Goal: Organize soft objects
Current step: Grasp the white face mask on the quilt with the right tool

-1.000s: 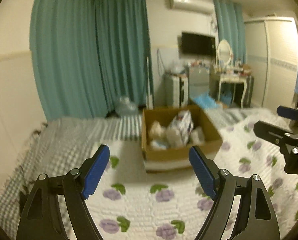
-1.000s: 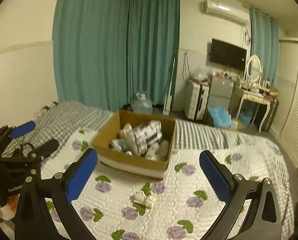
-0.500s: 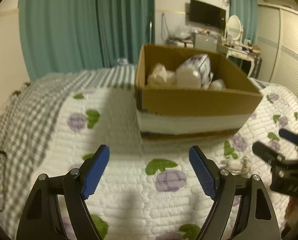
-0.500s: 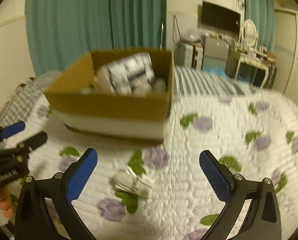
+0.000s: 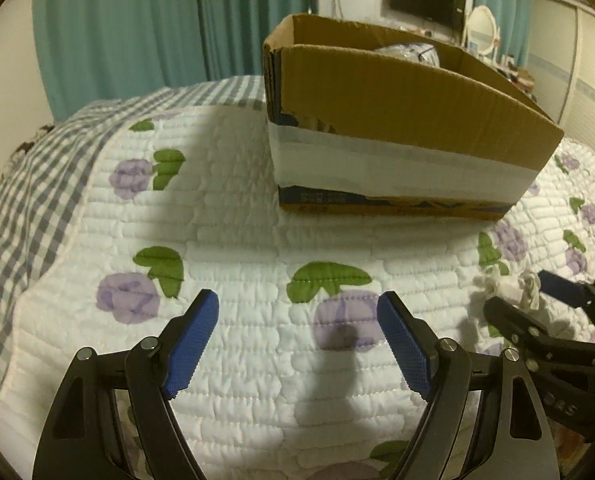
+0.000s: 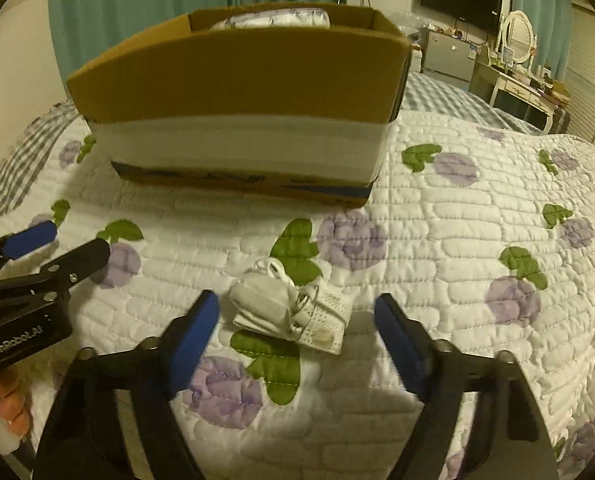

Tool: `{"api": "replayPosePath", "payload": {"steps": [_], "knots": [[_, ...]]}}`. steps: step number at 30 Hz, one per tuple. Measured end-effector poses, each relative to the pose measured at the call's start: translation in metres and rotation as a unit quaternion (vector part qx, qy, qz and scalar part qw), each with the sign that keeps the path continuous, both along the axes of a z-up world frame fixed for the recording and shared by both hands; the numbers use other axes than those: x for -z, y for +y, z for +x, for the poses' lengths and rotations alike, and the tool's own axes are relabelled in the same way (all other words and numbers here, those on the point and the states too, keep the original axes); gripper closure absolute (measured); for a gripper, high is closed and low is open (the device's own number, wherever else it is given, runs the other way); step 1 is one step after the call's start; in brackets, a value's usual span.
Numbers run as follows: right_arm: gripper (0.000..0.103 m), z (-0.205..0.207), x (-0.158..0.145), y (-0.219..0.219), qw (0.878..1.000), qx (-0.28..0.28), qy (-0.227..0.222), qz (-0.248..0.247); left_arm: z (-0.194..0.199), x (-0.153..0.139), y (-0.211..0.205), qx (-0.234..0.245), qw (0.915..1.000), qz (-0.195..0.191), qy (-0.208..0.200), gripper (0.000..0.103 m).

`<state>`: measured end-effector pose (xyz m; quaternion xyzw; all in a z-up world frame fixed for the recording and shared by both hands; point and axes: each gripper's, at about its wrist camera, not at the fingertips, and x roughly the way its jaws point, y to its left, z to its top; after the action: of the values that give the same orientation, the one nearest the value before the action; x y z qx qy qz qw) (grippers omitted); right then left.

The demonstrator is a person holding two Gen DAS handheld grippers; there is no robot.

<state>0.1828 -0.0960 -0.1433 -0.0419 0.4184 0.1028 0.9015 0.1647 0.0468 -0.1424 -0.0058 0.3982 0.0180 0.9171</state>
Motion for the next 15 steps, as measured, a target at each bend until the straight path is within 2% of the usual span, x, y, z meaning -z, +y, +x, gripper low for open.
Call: {"api": "replayPosePath", "payload": {"steps": [1, 9, 15], "knots": [[0.044, 0.002, 0.002, 0.003, 1.0, 0.0, 0.006, -0.003, -0.001, 0.0, -0.001, 0.0, 1.0, 0.001, 0.001, 0.02], [0.045, -0.01, -0.006, 0.004, 1.0, -0.005, -0.01, -0.003, -0.012, -0.01, -0.003, 0.003, 1.0, -0.001, -0.003, 0.02], [0.045, -0.043, -0.036, -0.001, 0.999, -0.009, -0.04, 0.009, -0.042, -0.049, -0.006, 0.01, 0.9991, 0.0, -0.042, 0.02]]}}
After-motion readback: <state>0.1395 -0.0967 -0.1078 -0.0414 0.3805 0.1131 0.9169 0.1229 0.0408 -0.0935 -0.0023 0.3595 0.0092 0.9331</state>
